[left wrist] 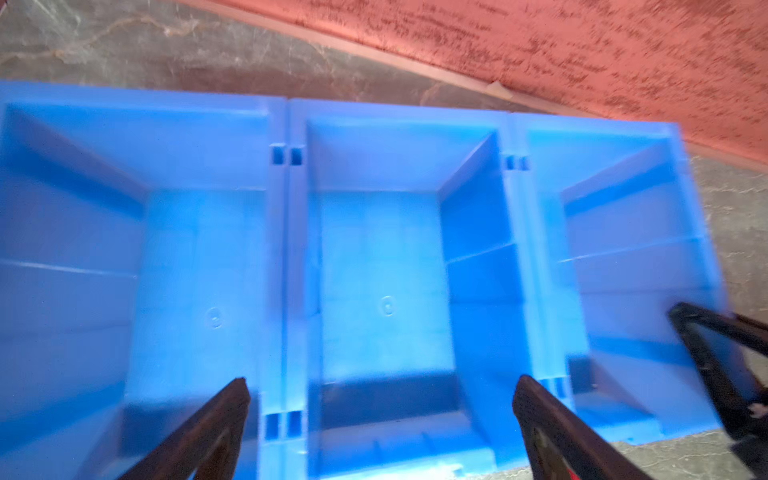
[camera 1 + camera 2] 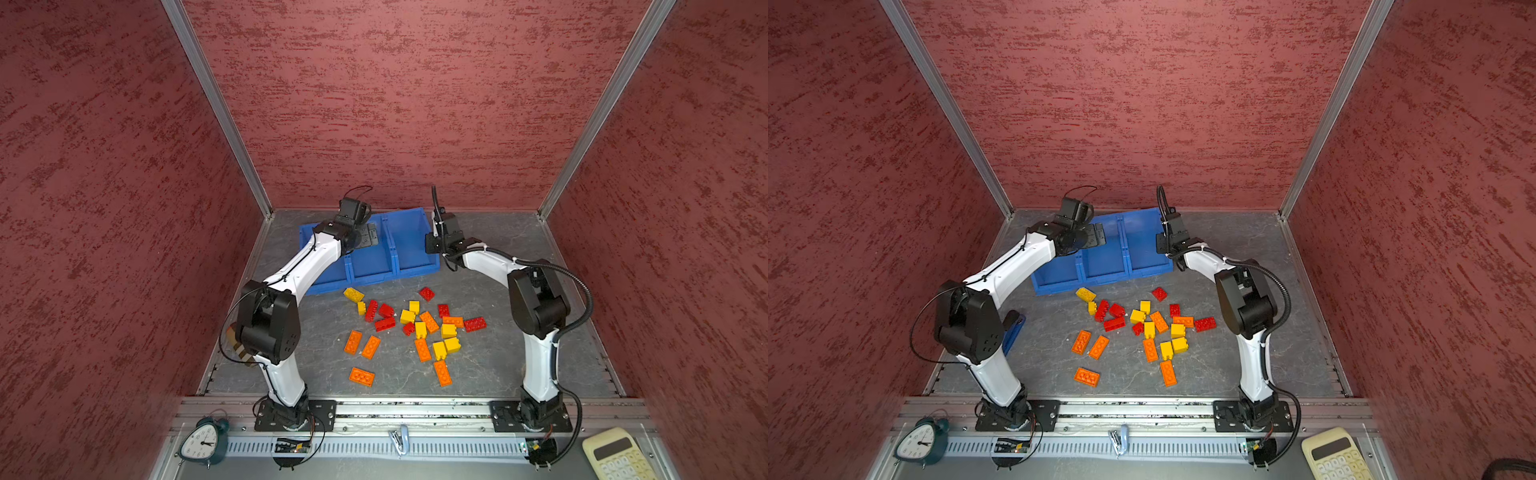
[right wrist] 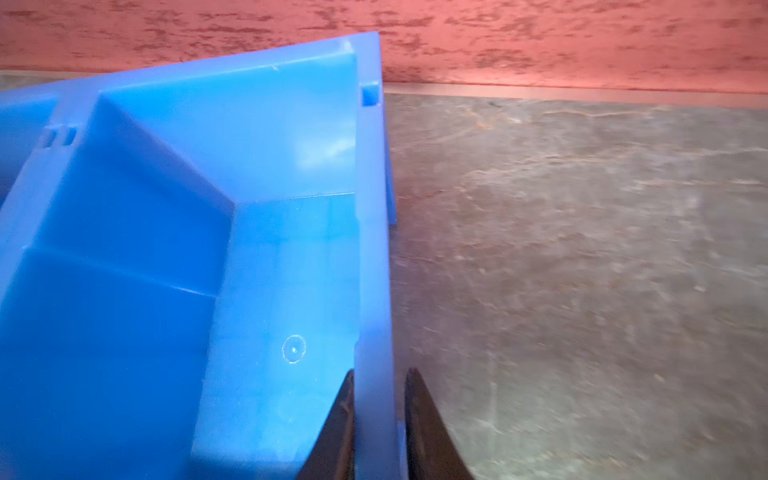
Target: Sort the legos into containers by color
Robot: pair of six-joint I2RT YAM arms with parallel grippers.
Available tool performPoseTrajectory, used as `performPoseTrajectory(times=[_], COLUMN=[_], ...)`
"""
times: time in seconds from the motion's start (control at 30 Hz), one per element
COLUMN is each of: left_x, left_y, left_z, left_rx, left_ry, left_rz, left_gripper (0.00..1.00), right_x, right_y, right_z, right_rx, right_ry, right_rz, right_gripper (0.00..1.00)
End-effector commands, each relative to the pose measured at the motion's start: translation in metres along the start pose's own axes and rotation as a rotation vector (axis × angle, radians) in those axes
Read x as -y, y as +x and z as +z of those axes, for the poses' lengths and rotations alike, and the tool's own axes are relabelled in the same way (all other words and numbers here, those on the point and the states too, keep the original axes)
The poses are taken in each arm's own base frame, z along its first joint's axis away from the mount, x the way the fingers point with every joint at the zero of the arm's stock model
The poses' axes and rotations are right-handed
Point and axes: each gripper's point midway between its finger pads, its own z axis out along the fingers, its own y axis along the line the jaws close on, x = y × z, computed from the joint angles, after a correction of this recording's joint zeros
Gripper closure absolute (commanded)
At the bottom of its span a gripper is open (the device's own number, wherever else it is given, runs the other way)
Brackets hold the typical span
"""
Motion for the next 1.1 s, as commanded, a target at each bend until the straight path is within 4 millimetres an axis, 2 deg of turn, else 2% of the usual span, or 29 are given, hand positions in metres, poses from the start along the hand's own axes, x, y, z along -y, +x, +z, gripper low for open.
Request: performPoseTrajectory(times=[0.0, 0.2, 0.47, 0.63, 0.8, 1.07], left_x=[0.010, 0.028, 0.049, 0.052, 0.042, 0.026], left_y=[-0.005, 0.000, 0.002, 0.000, -0.004, -0.006], left_z=[0.003, 0.014, 0.019, 0.019, 0.015, 0.007], left_rx=[0.021, -0.002, -0.004, 0.004, 0.029, 0.060], left_ry=[0.024, 0.060, 0.097, 0.099, 0.052, 0.013], left_rz=[-0.007, 0.011, 0.032, 0.034, 0.034, 0.024], left_gripper=[0.00, 0.01, 0.01, 0.00, 0.00, 0.01], right_x=[0.058, 0.113, 0.152, 0.140, 0.119, 0.110], right_y=[-0.004, 0.019, 0.041, 0.044, 0.038, 0.034], right_z=[-0.023, -0.049, -0.076, -0.070, -0.059, -0.050], right_rx=[0.011, 0.003, -0.009, -0.014, 0.005, -0.004], right_ry=[0.168, 0.226, 0.248, 0.164, 0.041, -0.011], right_rz=[0.046, 0.113, 0.077, -0.014, -0.104, -0.100], right_gripper=[0.80, 0.80, 0.80, 0.82, 0.85, 0.84])
